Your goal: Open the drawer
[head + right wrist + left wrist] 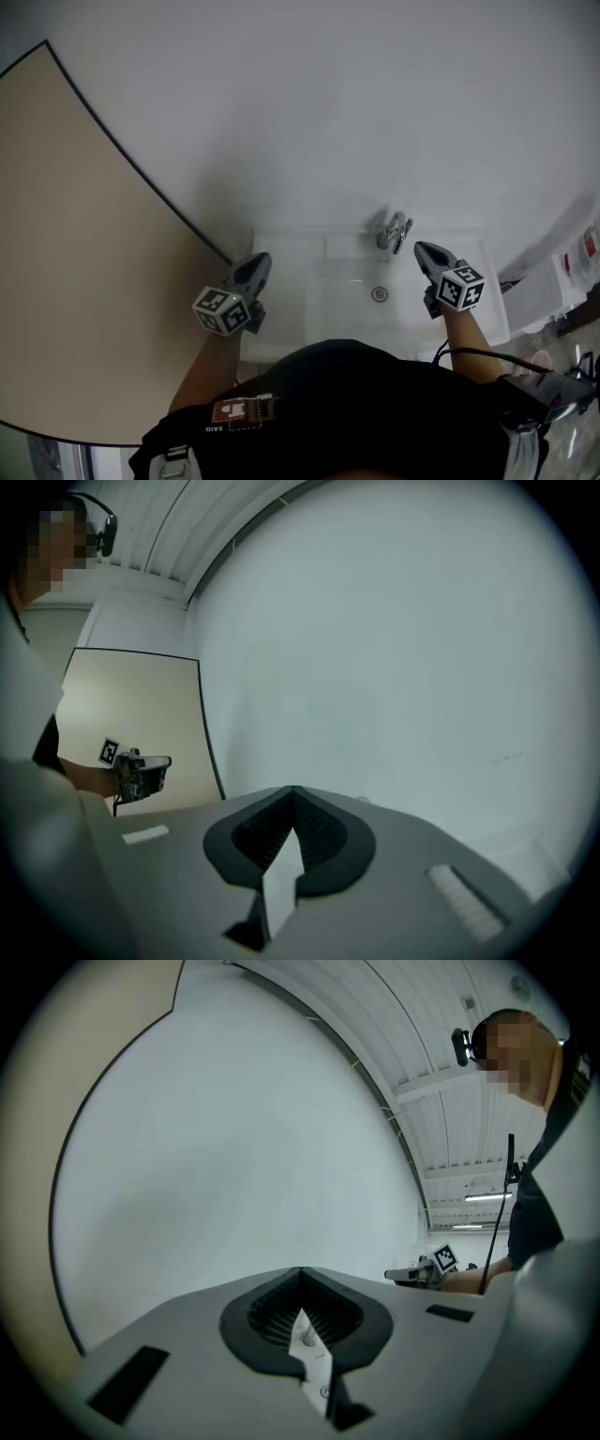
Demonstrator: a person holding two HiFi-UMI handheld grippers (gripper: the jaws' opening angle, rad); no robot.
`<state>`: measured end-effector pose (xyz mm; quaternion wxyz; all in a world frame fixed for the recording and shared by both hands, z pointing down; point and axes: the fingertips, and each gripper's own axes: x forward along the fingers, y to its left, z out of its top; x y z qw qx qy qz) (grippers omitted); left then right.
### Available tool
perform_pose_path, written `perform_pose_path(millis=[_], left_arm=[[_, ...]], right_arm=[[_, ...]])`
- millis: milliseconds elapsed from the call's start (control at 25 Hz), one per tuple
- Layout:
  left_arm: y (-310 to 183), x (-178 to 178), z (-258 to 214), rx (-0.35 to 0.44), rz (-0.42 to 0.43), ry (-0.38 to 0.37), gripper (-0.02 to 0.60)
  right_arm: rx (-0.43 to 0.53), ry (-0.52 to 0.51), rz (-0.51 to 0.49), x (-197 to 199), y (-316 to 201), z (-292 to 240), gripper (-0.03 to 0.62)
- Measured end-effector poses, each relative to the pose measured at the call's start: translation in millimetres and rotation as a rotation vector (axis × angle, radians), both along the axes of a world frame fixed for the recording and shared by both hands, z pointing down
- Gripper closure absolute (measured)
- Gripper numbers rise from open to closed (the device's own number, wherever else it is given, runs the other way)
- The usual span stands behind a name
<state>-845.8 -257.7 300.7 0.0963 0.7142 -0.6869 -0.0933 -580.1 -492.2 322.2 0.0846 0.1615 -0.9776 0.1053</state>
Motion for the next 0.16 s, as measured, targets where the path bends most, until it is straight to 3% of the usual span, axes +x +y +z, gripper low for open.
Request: perform_pose_path(millis=[160], left_arm=[[0.9, 2.7, -3.8, -0.002, 0.001, -0.003, 0.583]], right_arm=[[0.002, 0.000, -0.006, 1.4, 1.4, -3.5, 0.594]])
